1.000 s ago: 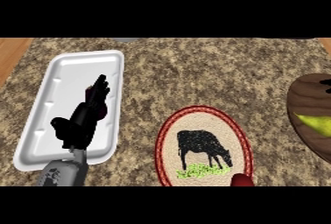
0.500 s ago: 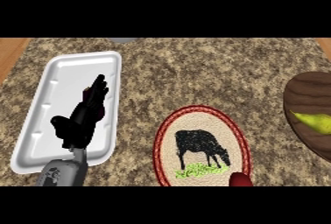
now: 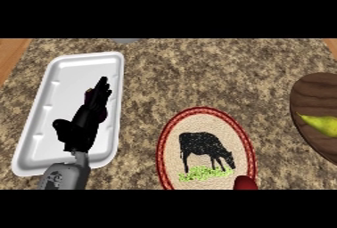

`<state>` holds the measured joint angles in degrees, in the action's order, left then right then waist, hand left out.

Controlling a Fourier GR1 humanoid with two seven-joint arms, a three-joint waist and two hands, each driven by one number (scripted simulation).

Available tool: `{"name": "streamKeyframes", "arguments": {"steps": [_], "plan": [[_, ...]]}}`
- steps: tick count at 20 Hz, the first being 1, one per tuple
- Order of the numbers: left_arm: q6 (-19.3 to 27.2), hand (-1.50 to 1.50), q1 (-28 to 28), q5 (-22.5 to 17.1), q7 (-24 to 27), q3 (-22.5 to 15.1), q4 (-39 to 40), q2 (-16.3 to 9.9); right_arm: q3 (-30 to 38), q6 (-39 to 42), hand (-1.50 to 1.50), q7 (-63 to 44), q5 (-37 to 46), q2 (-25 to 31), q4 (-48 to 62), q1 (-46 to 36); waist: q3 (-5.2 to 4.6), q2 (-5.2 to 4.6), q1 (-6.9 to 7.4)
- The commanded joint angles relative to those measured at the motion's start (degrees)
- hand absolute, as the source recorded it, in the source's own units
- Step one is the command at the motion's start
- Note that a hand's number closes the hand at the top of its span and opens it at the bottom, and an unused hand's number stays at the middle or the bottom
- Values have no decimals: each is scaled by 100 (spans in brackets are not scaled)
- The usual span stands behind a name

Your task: Pick the pear from the placemat and place it in the bowl

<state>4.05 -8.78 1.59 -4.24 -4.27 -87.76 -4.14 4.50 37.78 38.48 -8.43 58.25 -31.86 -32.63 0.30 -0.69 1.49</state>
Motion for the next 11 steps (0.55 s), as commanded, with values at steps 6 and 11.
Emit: {"name": "streamKeyframes", "arguments": {"steps": [6, 11], "plan": [[-36, 0, 163, -64, 92, 43, -58, -7, -95, 1853, -150, 797, -445, 183, -46, 370, 21, -3, -6], [40, 0, 115, -23, 3, 47, -103, 14, -147, 1832, -150, 856, -589, 259, -199, 634, 35, -7, -37]]}}
